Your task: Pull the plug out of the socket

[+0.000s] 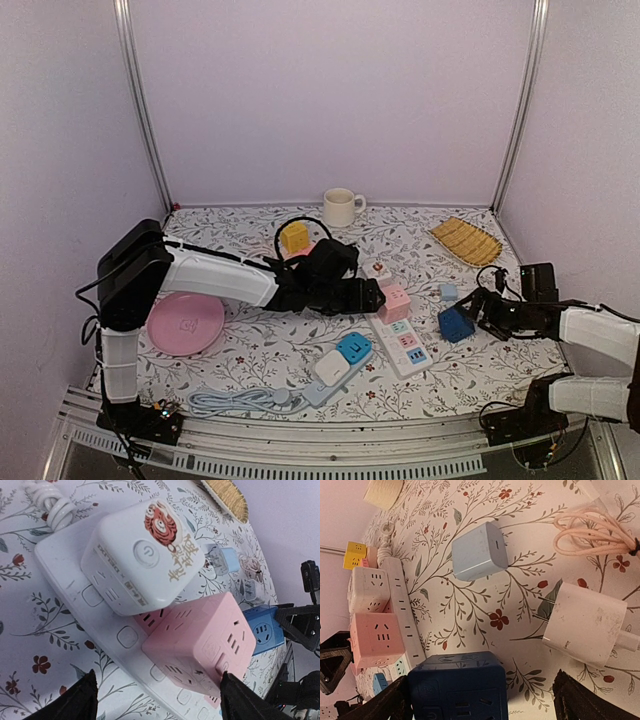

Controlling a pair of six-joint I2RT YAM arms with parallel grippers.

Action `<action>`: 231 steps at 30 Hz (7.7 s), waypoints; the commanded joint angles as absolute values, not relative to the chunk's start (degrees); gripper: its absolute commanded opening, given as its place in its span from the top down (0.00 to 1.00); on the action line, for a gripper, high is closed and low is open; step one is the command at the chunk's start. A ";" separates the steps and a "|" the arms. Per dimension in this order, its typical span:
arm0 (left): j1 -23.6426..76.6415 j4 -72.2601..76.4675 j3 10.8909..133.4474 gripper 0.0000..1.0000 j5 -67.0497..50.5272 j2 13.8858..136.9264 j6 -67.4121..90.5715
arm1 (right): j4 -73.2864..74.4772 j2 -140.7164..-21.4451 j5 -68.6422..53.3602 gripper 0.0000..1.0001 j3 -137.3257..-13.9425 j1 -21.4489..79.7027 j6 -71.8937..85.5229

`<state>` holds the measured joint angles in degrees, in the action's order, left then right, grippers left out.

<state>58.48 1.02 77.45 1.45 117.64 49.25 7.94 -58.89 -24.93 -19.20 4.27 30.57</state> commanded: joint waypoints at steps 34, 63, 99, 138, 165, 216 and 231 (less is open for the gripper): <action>56.14 3.36 67.82 0.16 2.50 107.23 49.90 | 17.75 -60.38 -6.08 0.01 -37.53 20.93 24.65; 51.42 10.01 65.96 0.15 -4.51 106.93 49.70 | 26.28 -95.63 13.30 0.34 -62.01 48.93 19.30; 48.99 4.18 70.50 0.16 -2.85 122.64 48.80 | 28.04 -94.06 14.22 0.75 -65.89 54.16 22.72; 50.75 -2.30 73.96 0.16 -2.11 109.41 41.75 | 6.57 -88.30 -19.33 0.74 -58.52 20.38 21.46; 52.84 0.09 59.28 0.16 2.70 96.81 45.62 | 4.80 -104.25 -21.81 0.17 -60.02 10.28 22.93; 47.07 9.47 54.92 0.18 -3.66 99.60 50.85 | 23.42 -104.26 11.12 0.11 -74.13 46.45 17.61; 45.31 9.78 62.92 0.18 -5.57 109.15 49.11 | 26.40 -112.17 12.32 0.35 -80.37 47.60 16.53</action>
<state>46.50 9.10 59.57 -5.21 106.13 50.52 25.17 -110.56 11.68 -77.91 47.22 16.97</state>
